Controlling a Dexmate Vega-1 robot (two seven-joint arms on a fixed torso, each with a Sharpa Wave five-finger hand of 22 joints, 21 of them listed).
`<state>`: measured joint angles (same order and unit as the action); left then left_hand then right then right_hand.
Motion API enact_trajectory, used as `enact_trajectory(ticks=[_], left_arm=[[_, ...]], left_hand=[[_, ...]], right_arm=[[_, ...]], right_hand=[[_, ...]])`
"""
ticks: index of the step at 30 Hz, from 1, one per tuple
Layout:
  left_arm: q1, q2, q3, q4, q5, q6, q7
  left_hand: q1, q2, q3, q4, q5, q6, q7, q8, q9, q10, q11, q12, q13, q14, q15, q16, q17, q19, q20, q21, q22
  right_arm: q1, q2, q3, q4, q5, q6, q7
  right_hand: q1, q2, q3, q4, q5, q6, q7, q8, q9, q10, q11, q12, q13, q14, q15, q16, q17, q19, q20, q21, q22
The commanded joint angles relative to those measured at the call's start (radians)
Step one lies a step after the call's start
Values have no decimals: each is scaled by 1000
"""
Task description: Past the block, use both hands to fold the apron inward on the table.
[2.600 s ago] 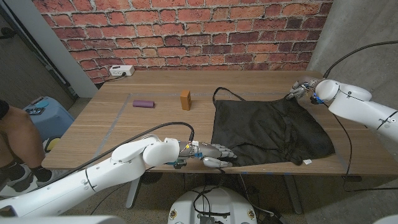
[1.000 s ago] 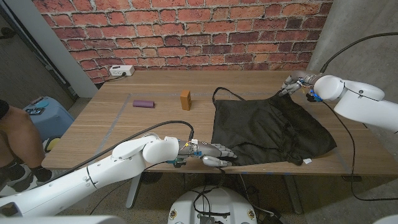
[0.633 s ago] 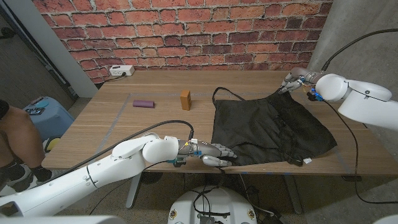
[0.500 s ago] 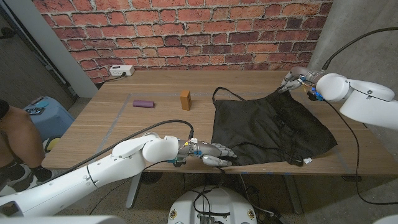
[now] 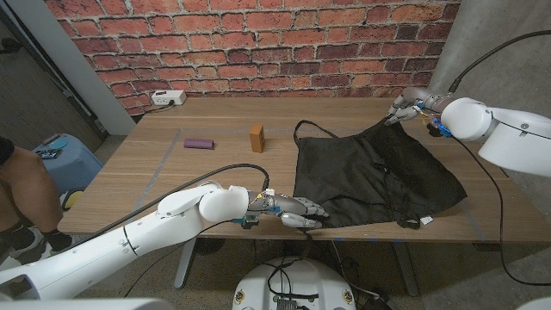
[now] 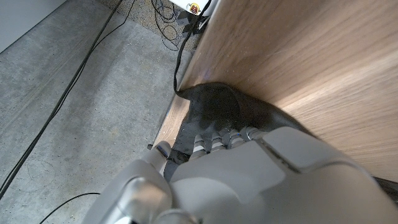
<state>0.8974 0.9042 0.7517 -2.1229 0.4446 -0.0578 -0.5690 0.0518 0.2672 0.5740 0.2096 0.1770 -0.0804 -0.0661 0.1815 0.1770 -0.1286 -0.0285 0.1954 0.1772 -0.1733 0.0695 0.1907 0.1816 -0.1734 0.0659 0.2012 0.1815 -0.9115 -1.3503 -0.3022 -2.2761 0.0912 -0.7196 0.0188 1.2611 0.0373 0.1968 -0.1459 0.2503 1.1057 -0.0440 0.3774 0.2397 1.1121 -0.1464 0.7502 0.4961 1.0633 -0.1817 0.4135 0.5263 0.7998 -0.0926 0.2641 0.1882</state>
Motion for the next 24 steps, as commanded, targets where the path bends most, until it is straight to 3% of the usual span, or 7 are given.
enact_trajectory(ticks=[1, 15, 24], left_arm=[[-18, -12, 10, 15, -13, 0, -12], [-31, -21, 23, 22, -19, 5, -19], [-36, -23, 27, 24, -26, 8, -23]], left_hand=[[-69, -61, 6, 0, -1, -3, -5, -1, 1, -4, -2, -1, 0, -55, 1, 0, 3, -128, -3, 8, 1], [-69, -61, 9, 0, -1, -3, -5, -1, 1, -4, -1, -1, 0, -55, 1, 0, 3, -128, -2, 7, 1], [-68, -61, 12, 0, -1, -5, -5, -1, 1, -4, -1, -1, 0, -56, 1, 0, 3, -128, -2, 7, 1]], right_arm=[[-33, -30, 44, -28, 30, 29, -9], [-105, -75, 118, -60, 77, 67, -32], [-186, -109, 198, -88, 99, 103, -62]], right_hand=[[11, 1, -5, -1, -6, 2, 9, 2, 3, 0, 7, 1, 0, 11, -59, -7, 7, 14, -31, 7, 3], [18, 6, -11, -1, -10, -2, 12, -2, 4, -3, 12, 1, 4, 16, -60, -17, 18, 13, -29, 9, 3], [23, 7, -15, -2, -12, 0, 16, -3, 5, -1, 13, 0, 2, 19, -60, -24, 25, 14, -29, 11, 3]])
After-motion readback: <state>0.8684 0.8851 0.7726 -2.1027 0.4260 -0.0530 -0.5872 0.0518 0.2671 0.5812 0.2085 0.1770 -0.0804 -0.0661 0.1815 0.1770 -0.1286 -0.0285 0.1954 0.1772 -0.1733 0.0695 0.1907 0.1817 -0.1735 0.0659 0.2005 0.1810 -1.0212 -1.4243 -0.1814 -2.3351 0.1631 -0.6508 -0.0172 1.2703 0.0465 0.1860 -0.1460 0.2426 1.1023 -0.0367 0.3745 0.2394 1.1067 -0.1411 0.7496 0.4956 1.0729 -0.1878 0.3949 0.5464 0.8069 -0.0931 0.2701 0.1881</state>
